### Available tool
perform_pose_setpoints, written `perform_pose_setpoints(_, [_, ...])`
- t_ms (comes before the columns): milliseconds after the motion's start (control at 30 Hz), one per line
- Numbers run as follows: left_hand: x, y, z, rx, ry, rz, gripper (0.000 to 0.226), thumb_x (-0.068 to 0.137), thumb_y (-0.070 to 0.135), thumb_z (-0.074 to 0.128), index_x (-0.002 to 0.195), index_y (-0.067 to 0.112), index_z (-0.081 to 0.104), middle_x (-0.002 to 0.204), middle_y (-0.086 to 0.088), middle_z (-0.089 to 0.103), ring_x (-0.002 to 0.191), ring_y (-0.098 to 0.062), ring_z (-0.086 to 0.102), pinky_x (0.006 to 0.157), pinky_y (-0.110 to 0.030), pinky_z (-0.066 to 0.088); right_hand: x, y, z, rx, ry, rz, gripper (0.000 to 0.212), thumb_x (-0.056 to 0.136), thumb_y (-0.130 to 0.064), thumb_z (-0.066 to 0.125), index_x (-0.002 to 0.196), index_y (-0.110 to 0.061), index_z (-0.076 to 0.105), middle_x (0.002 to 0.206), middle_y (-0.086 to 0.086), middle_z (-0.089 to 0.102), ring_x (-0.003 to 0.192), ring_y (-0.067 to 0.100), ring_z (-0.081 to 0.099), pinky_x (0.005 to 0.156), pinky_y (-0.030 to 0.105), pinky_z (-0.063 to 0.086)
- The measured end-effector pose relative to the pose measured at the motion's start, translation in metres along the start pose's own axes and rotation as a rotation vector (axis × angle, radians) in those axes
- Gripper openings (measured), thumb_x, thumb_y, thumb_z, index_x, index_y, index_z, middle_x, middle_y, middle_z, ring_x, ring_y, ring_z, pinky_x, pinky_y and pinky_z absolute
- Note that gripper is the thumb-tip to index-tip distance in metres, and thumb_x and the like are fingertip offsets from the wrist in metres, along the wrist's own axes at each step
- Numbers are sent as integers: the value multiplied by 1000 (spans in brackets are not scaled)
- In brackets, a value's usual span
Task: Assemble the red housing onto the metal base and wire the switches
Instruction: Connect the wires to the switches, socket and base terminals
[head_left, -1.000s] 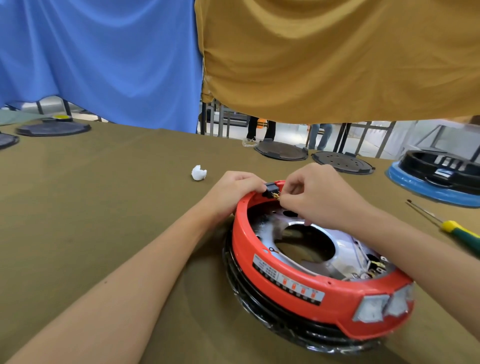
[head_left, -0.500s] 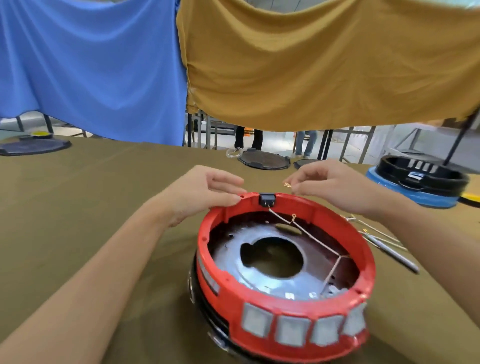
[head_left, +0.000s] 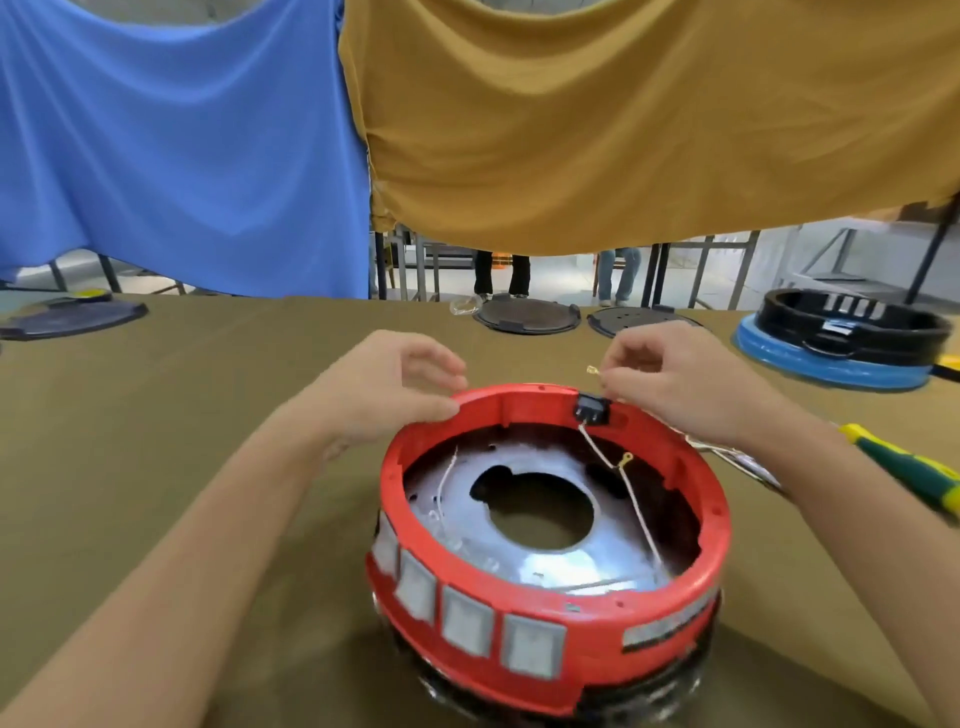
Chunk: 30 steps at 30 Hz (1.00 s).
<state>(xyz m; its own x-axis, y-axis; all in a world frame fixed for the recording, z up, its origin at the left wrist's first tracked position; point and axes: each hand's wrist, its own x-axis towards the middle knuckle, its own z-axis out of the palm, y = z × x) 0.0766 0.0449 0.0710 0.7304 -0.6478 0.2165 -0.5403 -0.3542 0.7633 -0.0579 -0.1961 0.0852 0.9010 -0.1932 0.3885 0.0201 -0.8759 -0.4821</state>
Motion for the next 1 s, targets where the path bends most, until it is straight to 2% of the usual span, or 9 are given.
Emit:
perform_pose_setpoints(133, [10,3,16,-178,232,-8,32,88,37,75,116,26,64,118,7,68,103,-10,68,89,-37,57,-4,9,-2,135,79,43,16,88,-20,62,72,-21,67,73,-7,70,74,14,64,70,34,51])
perform_pose_setpoints(267, [-6,2,-19,-31,-110,-341,47,76,57,75,112,31,61,107,7,70,102,-10,66,68,-34,54,-7,11,3,228,-46,71,15,91,-20,61,78,-17,68,92,2,73,90,20,67,86,40,51])
perform_pose_setpoints(367, [-18,4,-27,95,-397,-358,46,69,42,78,111,29,64,96,5,74,85,-9,72,58,-28,54,-7,11,5,206,-100,55,14,92,-19,61,79,-18,68,80,0,71,71,9,63,72,30,49])
perform_pose_setpoints(500, [-5,6,-2,-2,-170,-175,30,89,5,69,114,20,65,104,-1,77,84,-14,74,74,-31,59,-7,14,-1,71,39,41,15,86,-18,61,73,-20,68,71,-7,70,67,6,63,65,26,47])
perform_pose_setpoints(567, [2,6,18,-84,15,-98,26,91,11,70,115,20,65,109,1,75,95,-16,73,90,-37,57,-8,12,-5,55,89,21,16,85,-19,61,71,-22,67,69,-8,68,62,3,58,62,25,45])
perform_pose_setpoints(633, [6,7,24,-81,88,-96,26,94,27,68,119,23,63,115,5,70,99,-13,70,88,-35,56,-10,6,-7,60,75,-17,16,86,-19,63,70,-23,67,68,-6,66,61,5,54,62,27,44])
perform_pose_setpoints(733, [5,4,10,-108,-17,-207,23,92,37,66,114,31,64,113,7,68,100,-6,67,75,-29,52,-15,-9,-5,104,-21,-72,15,87,-18,65,73,-20,69,71,-2,67,65,8,56,67,29,45])
perform_pose_setpoints(833, [-2,1,8,-67,-151,-261,24,80,31,67,104,31,69,95,2,76,78,-7,70,64,-26,54,-17,-28,-4,238,-121,-52,13,87,-19,67,76,-17,73,72,1,68,64,6,55,65,23,46])
perform_pose_setpoints(1000, [1,0,27,-192,-91,-216,16,88,20,60,100,21,70,99,-21,72,78,-24,66,81,-42,55,4,-59,17,402,-412,263,9,82,-11,71,78,-4,74,68,6,65,57,12,59,53,20,51])
